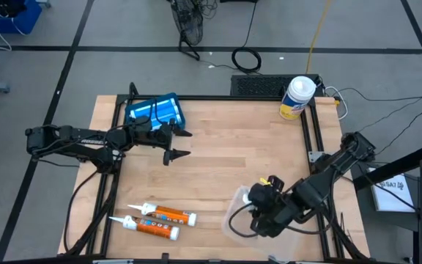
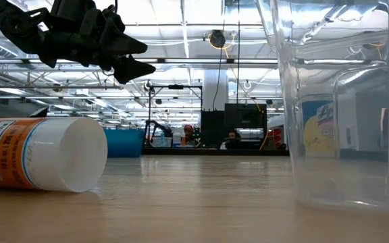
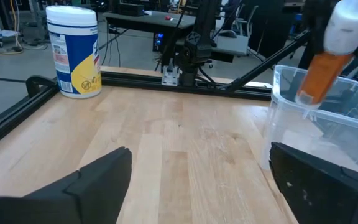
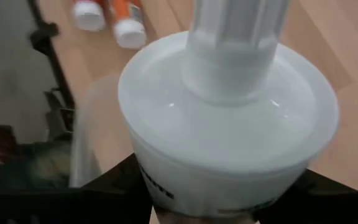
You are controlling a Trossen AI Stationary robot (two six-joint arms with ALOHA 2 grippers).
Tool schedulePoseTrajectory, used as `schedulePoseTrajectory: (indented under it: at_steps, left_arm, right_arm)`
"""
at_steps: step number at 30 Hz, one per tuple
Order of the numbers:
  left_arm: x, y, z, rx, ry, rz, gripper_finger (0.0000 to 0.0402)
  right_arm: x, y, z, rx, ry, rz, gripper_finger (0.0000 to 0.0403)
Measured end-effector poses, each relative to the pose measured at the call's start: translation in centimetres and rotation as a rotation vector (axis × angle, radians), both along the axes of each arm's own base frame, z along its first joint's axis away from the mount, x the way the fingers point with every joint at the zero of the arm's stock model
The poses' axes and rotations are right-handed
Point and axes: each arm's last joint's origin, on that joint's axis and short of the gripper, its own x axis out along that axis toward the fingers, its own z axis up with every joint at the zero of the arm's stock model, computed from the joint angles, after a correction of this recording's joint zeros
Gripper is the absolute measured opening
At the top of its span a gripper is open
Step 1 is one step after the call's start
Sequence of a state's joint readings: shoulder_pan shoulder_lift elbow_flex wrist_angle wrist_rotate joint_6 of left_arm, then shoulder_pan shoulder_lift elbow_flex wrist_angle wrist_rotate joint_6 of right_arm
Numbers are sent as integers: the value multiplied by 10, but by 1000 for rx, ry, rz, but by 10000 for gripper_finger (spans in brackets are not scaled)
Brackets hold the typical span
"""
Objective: Pick & place silicon tubes, Sealant and Lysol wipes
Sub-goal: Put the top orange sealant into the transparent bin
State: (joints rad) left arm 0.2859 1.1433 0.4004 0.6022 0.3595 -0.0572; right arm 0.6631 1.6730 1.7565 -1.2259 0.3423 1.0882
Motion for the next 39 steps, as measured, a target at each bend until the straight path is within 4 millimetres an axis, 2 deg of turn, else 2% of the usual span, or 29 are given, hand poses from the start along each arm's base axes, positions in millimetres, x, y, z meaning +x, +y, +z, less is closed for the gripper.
schedulePoseTrajectory:
  at_steps: [5,12,17,25,29,34,39]
  left_arm:
    - [0,0,0,0,0,0,377]
    - [0,0,0,0,0,0,367]
    - [0,0,0,0,0,0,374]
    - [0,0,0,0,-1,0,375]
    - [0,0,0,0,0,0,369]
    - [0,0,0,0,0,0,370]
    - [0,0,0,0,0,1,376]
  right_arm:
    - [-2,-7,-30,-62,125,-6,195]
    - [-10,-26,-87,-38,388,-31,195]
    - [-17,-37,-113,-39,503,-42,195]
    - [-17,-40,-118,-98,484,32,195]
    - [-14,-38,-118,-106,456,122,195]
    - [-13,-29,-118,-144,408,278,195]
    - [-16,-24,-119,-166,410,345,195]
